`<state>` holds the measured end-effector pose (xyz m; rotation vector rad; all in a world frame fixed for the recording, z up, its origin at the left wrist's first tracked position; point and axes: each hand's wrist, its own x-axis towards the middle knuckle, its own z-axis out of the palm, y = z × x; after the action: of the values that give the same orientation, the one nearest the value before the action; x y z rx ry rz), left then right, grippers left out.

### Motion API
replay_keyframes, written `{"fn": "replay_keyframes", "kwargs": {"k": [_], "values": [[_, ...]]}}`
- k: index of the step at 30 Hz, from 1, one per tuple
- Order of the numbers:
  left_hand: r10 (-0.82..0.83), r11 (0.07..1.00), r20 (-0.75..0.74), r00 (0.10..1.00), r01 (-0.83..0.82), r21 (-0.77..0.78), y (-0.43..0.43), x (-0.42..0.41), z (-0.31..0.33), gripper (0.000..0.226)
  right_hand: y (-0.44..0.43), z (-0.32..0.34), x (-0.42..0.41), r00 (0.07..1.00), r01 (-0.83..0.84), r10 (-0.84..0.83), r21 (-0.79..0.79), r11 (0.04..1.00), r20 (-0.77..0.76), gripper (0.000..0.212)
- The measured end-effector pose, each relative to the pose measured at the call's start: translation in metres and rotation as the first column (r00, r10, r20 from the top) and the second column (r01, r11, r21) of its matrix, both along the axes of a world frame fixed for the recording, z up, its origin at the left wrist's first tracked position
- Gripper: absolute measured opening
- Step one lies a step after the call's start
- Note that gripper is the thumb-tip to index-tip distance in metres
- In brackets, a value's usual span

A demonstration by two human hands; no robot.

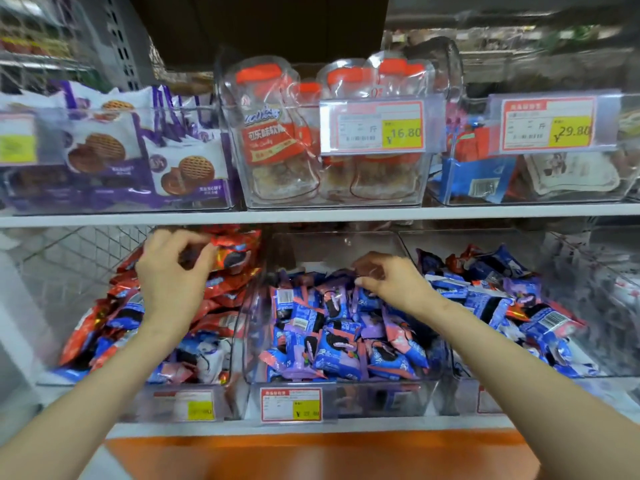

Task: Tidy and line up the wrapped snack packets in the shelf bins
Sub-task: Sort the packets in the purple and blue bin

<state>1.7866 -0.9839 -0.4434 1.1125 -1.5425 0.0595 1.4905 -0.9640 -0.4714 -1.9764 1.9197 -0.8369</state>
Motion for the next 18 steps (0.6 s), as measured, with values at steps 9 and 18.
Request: {"fn": "replay_keyframes", "kwargs": {"k": [9,18], "values": [[0.282,0.936,0.392,0.875,-0.162,-0.312,-0.033,0.046,-0.014,0.017,-0.027,-0.015,0.033,0.982,-0.147,0.155,0.073,0.986,-0.112,0.038],[0.121,0.991,0.359,0.925,-0.136,0.017,-0.025,0.037,-0.022,0.011,-0.062,-0.025,0.093,0.921,-0.298,0.344,0.237,0.925,-0.183,0.065]]}}
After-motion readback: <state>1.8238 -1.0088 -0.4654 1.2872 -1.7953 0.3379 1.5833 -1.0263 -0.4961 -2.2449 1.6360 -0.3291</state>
